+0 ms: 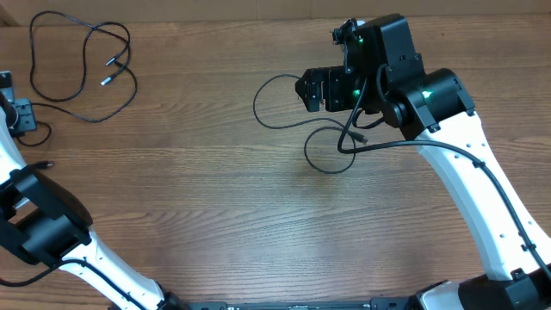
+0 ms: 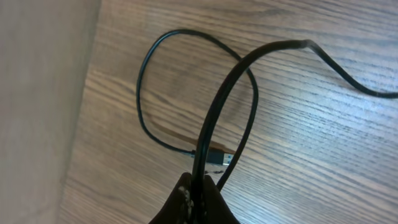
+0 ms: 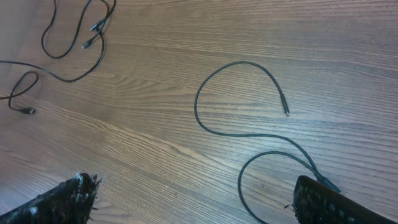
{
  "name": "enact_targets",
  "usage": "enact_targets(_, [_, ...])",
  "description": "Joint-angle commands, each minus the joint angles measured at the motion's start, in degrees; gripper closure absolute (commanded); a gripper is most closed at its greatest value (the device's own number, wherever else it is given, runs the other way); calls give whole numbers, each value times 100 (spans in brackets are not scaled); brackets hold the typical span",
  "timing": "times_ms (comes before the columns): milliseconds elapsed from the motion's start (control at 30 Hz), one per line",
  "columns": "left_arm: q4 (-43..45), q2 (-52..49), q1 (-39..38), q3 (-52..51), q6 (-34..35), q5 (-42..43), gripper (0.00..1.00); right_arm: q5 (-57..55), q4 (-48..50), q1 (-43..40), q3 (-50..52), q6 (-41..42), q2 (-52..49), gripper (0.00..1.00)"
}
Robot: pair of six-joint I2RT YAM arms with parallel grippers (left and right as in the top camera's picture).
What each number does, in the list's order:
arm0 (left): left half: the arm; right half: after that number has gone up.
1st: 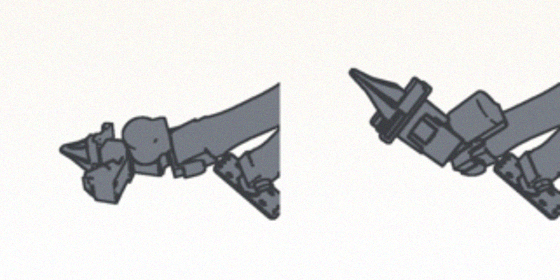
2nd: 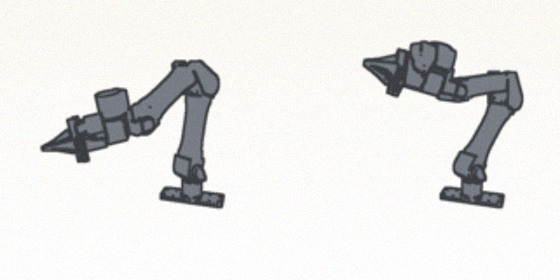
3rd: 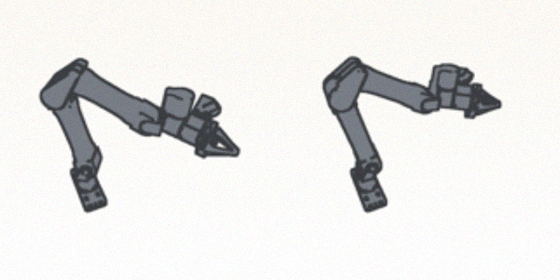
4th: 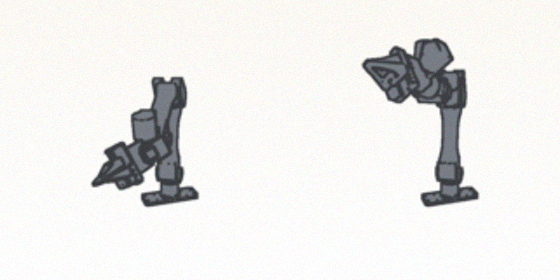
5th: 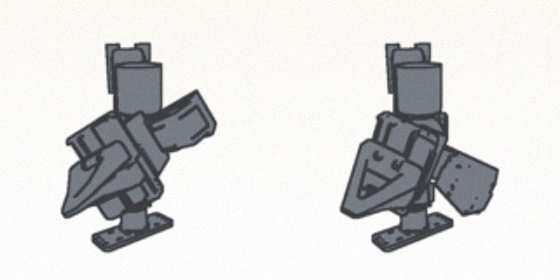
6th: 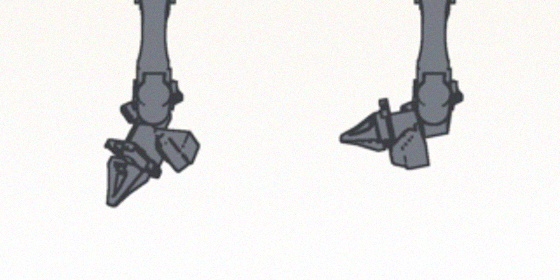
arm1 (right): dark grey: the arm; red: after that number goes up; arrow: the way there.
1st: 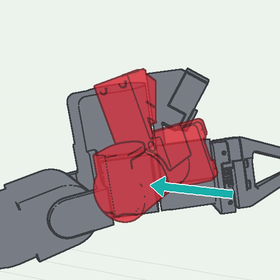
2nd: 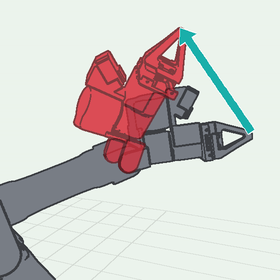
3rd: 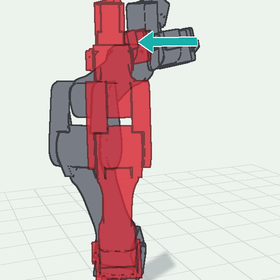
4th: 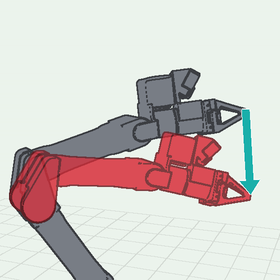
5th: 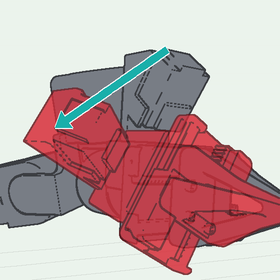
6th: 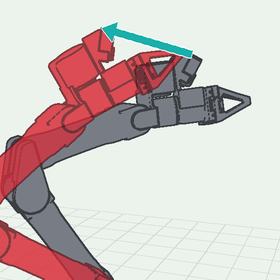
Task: Untangle cables
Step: 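Lower the cable at the left and release it with the left gripper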
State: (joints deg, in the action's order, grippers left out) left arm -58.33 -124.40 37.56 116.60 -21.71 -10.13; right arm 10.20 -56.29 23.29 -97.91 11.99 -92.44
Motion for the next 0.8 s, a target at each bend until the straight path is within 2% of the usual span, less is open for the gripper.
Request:
enact_targets(0, [68,-297,-24,-31,-831,-162,96,-31,20,-17,-24,0,-4,0])
enact_targets(100, [129,-540,-24,-31,-828,-522,94,-31,20,-17,-24,0,-4,0])
enact_targets(133, [129,-601,-24,-31,-828,-553,87,-31,20,-17,-24,0,-4,0])
enact_targets(167, [127,-654,-24,-31,-813,-544,69,-31,20,-17,-24,0,-4,0])
enact_targets(200, [142,-704,-22,-31,-719,-525,8,-31,20,-17,-24,0,-4,0])
enact_targets(233, [177,-730,-20,-31,-614,-501,0,-31,20,-17,-24,0,-4,0])
enact_targets(300, [249,-752,-20,-31,-470,-278,0,-31,20,-17,-24,0,-4,0])
enact_targets(433, [367,-704,-20,-24,-452,691,1,-31,20,-17,-24,0,-4,0])
enact_targets(600, [374,-518,-20,203,-50,1762,0,-31,20,-17,-24,0,-4,0])
enact_targets(767, [372,-153,-24,704,588,2074,0,-31,20,-17,-24,0,-4,0])
